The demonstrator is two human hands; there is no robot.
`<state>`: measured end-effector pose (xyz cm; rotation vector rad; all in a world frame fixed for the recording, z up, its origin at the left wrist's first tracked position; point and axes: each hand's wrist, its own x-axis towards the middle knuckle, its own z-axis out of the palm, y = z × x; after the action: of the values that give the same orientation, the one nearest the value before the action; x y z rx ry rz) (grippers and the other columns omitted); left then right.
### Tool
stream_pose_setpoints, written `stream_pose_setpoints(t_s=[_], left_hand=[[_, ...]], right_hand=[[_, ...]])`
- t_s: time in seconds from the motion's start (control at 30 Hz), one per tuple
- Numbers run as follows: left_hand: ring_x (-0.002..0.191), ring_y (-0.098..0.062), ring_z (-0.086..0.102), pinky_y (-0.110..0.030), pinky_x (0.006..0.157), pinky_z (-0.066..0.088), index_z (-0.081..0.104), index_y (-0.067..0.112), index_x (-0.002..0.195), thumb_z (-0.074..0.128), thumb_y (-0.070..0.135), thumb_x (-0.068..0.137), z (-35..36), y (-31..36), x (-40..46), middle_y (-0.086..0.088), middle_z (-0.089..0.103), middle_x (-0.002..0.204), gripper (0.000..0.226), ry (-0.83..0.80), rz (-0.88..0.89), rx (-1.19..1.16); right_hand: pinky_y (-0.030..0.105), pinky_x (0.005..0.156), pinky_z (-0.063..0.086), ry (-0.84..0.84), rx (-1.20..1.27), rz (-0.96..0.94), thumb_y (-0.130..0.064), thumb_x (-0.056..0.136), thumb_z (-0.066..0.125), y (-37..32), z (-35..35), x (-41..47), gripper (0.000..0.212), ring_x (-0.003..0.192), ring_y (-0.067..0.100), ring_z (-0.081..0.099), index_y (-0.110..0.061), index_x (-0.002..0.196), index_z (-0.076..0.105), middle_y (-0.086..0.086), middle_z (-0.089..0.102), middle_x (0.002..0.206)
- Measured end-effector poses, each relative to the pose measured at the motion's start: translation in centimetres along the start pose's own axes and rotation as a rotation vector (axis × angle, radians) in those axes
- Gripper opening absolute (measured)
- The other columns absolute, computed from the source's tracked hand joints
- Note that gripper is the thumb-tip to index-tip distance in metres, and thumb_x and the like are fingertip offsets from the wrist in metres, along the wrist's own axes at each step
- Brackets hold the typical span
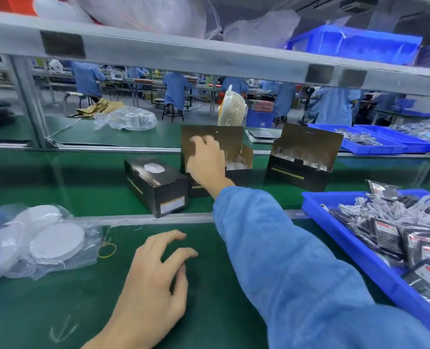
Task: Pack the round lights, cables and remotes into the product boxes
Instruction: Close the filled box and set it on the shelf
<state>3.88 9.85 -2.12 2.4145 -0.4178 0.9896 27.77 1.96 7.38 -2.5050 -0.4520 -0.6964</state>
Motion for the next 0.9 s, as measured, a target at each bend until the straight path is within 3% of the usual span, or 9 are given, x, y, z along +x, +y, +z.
stream_pose_setpoints(t_s=[0.1, 0.2, 0.3, 0.4, 0.53, 0.6, 0.67, 0.73, 0.9], left_hand=[[0.120, -0.031, 0.055, -0.040, 0.097, 0.044, 0.067, 0.019, 0.120, 0.071, 0.013, 0.074, 0.9, -0.9, -0.3, -0.012, 0.053, 0.137, 0.046, -0.130, -0.029, 0.093], [0.136, -0.043, 0.042, -0.054, 0.103, 0.043, 0.057, 0.016, 0.138, 0.079, 0.021, 0.069, 2.1, -3.0, 2.8, -0.023, 0.040, 0.150, 0.072, -0.195, -0.066, 0.354], [0.152, -0.034, -0.003, -0.058, 0.119, 0.012, 0.030, 0.021, 0.154, 0.048, 0.042, 0.092, 4.2, -5.1, 7.0, -0.015, 0.004, 0.164, 0.068, -0.392, -0.093, 0.617], [0.152, -0.026, -0.010, -0.055, 0.120, 0.002, 0.027, 0.015, 0.155, 0.033, 0.042, 0.096, 6.4, -7.4, 9.4, -0.007, 0.005, 0.165, 0.064, -0.475, -0.134, 0.674], [0.146, -0.030, 0.028, -0.045, 0.116, 0.027, 0.042, 0.011, 0.147, 0.047, 0.019, 0.099, 7.8, -8.0, 13.3, -0.014, 0.036, 0.156, 0.048, -0.346, -0.593, -0.065], [0.108, -0.032, 0.060, -0.032, 0.095, 0.048, 0.065, 0.009, 0.124, 0.052, 0.009, 0.095, 7.2, -6.6, 13.2, -0.017, 0.066, 0.123, 0.032, -0.009, -0.869, -0.427], [0.078, -0.021, 0.057, -0.014, 0.066, 0.049, 0.068, 0.005, 0.112, 0.056, 0.014, 0.094, 6.1, -5.1, 12.2, -0.006, 0.071, 0.086, 0.023, 0.193, -1.041, -0.641], [0.066, -0.014, 0.059, -0.014, 0.055, 0.049, 0.065, 0.009, 0.106, 0.053, 0.022, 0.099, 4.6, -3.4, 11.3, 0.008, 0.069, 0.064, 0.019, 0.182, -1.084, -0.869], [0.098, -0.023, 0.066, -0.046, 0.093, 0.048, 0.065, 0.024, 0.119, 0.046, 0.058, 0.094, -0.7, 0.6, 10.4, -0.009, 0.071, 0.111, 0.045, -0.007, -0.704, -1.110]], right_hand=[[0.048, 0.101, 0.030, -0.383, -0.365, -0.007, -0.023, 0.091, 0.056, 4.7, 1.0, 0.8, 0.047, 0.123, 0.032, 0.044, -0.017, 0.136, 0.044, 0.010, 0.054, 0.129], [0.040, 0.086, 0.037, -0.420, -0.430, -0.103, -0.034, 0.094, 0.061, 7.1, 0.6, 1.1, 0.034, 0.116, 0.032, 0.050, -0.017, 0.123, 0.055, 0.012, 0.062, 0.116], [0.032, 0.075, 0.038, -0.465, -0.394, -0.150, -0.036, 0.095, 0.061, 8.7, -2.5, 0.9, 0.032, 0.110, 0.031, 0.057, -0.024, 0.124, 0.060, 0.010, 0.064, 0.117], [0.034, 0.078, 0.041, -0.524, -0.322, -0.192, -0.038, 0.097, 0.057, 9.1, -7.4, -1.7, 0.034, 0.114, 0.030, 0.053, -0.025, 0.128, 0.059, 0.010, 0.063, 0.119], [0.037, 0.085, 0.042, -0.571, -0.092, -0.337, -0.023, 0.096, 0.060, 7.2, -11.6, -10.9, 0.027, 0.110, 0.028, 0.053, -0.017, 0.122, 0.062, 0.007, 0.066, 0.115], [0.038, 0.097, 0.043, -0.563, 0.155, -0.434, -0.014, 0.093, 0.065, 5.6, -13.5, -15.1, 0.033, 0.113, 0.022, 0.055, -0.012, 0.125, 0.062, 0.006, 0.065, 0.121], [0.030, 0.101, 0.045, -0.450, 0.378, -0.367, -0.011, 0.090, 0.069, 5.9, -16.4, -16.6, 0.038, 0.114, 0.015, 0.059, -0.007, 0.126, 0.061, 0.004, 0.065, 0.124], [0.025, 0.097, 0.049, -0.308, 0.416, -0.246, -0.008, 0.089, 0.070, 7.7, -19.5, -16.5, 0.028, 0.104, 0.011, 0.064, -0.005, 0.116, 0.068, 0.003, 0.069, 0.113], [0.022, 0.079, 0.050, -0.105, 0.090, -0.096, -0.014, 0.089, 0.069, 15.4, -23.2, -13.8, 0.007, 0.078, 0.001, 0.063, -0.013, 0.093, 0.075, -0.007, 0.071, 0.084]])
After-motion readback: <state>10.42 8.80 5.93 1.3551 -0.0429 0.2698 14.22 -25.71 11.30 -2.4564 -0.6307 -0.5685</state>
